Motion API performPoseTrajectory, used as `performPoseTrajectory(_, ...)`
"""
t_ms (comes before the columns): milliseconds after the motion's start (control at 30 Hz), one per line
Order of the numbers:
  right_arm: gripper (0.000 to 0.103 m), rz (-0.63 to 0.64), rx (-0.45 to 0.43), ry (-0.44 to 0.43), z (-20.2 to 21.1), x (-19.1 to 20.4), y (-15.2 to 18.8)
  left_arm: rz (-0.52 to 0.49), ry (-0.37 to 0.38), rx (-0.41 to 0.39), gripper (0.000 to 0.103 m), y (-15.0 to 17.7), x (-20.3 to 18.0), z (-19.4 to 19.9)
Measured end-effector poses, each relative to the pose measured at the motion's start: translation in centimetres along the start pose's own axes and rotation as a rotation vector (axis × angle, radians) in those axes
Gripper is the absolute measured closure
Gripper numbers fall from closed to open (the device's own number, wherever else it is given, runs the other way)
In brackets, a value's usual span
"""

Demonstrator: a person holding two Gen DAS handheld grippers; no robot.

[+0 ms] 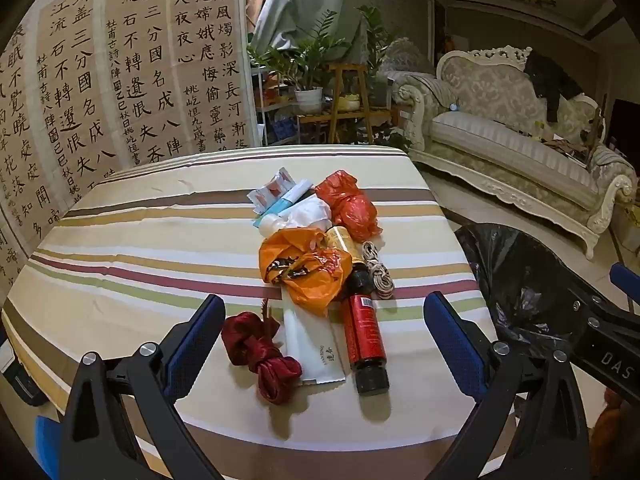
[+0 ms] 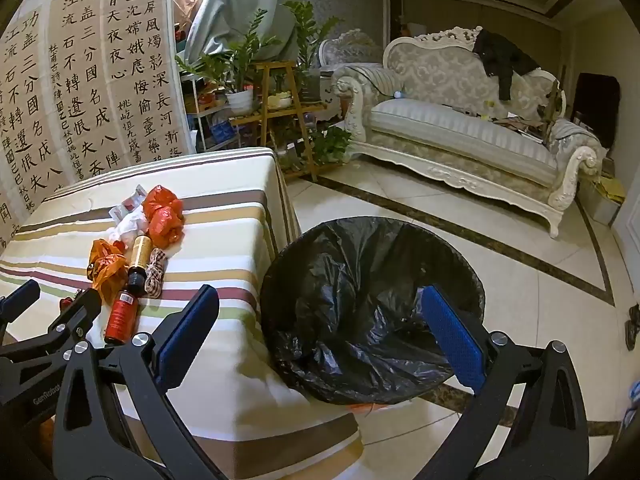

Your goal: Collect trash

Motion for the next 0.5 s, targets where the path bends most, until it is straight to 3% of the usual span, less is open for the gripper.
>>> performPoseTrajectory(500,0.004,-0.001,0.003,0.009,-1.0,-0.9,0.3,-0.023,-0.006,0.004,0.006,0.2,-1.0,-0.1)
Point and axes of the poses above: each gripper's, at about its wrist camera, not at the fingertips, and z roughly against the way its jaws point, x to its left, y to its underside, the point moved 9 cm from there along -z, roughly the way its jaws point, and after that the axes turned 10 degrees about x, right-handed, at the moved point
